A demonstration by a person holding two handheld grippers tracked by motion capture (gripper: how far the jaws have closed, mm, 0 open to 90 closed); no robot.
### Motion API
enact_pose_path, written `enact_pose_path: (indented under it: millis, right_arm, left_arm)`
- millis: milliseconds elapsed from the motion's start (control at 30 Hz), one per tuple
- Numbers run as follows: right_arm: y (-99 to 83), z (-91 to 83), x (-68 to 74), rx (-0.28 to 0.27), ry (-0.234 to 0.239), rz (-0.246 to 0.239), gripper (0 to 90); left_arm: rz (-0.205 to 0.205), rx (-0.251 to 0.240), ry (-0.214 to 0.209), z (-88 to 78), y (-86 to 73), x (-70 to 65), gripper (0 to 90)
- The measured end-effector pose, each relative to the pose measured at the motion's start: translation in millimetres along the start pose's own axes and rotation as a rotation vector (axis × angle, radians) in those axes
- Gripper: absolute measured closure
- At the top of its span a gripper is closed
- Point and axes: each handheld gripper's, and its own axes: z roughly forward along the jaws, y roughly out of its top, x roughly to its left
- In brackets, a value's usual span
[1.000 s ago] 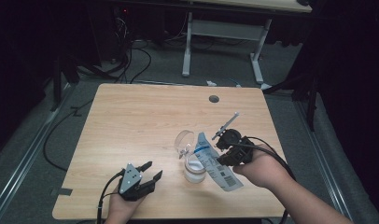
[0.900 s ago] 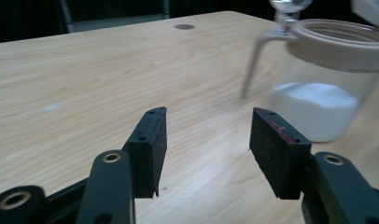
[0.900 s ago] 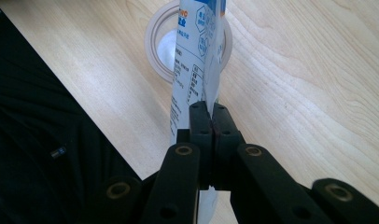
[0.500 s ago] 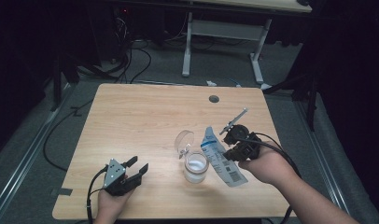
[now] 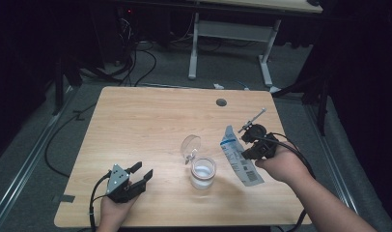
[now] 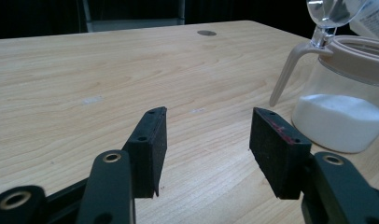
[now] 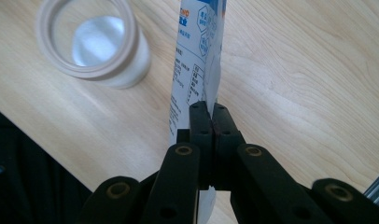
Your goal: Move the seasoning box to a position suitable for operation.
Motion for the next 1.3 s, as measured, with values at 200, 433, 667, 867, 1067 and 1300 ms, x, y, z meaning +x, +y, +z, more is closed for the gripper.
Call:
enact_pose_path:
  millis: [200, 433, 667, 867, 1067, 1300]
  right_arm:
    - [-3.5, 12.2, -14.8, 0.004, -0.009, 0.028, 89.7]
    - [-6.7, 21.7, -27.7, 0.009, -0.024, 0.059, 89.7]
    - [-8.8, 30.0, -33.9, 0.016, -0.037, 0.087, 89.8]
    - [-11.0, 34.2, -36.8, -0.012, -0.05, 0.104, 89.8]
    - [-15.6, 30.7, -37.1, -0.09, -0.086, 0.119, 89.8]
    - [-23.5, 28.0, -35.7, -0.202, -0.125, 0.149, 89.8]
  left_arm:
    - [-0.014, -0.004, 0.008, -0.9, -0.1, 3.3, 46.9]
    - [-0.015, -0.004, 0.006, -0.4, -0.7, 3.1, 46.9]
    - [-0.021, 0.004, 0.0, 2.0, -2.7, 2.3, 47.0]
    - [-0.023, 0.009, 0.0, 1.9, -3.2, 2.3, 47.0]
    - [-0.022, 0.009, -0.001, 2.1, -3.2, 2.1, 47.0]
    - [-0.023, 0.013, 0.001, 2.3, -3.6, 2.1, 47.0]
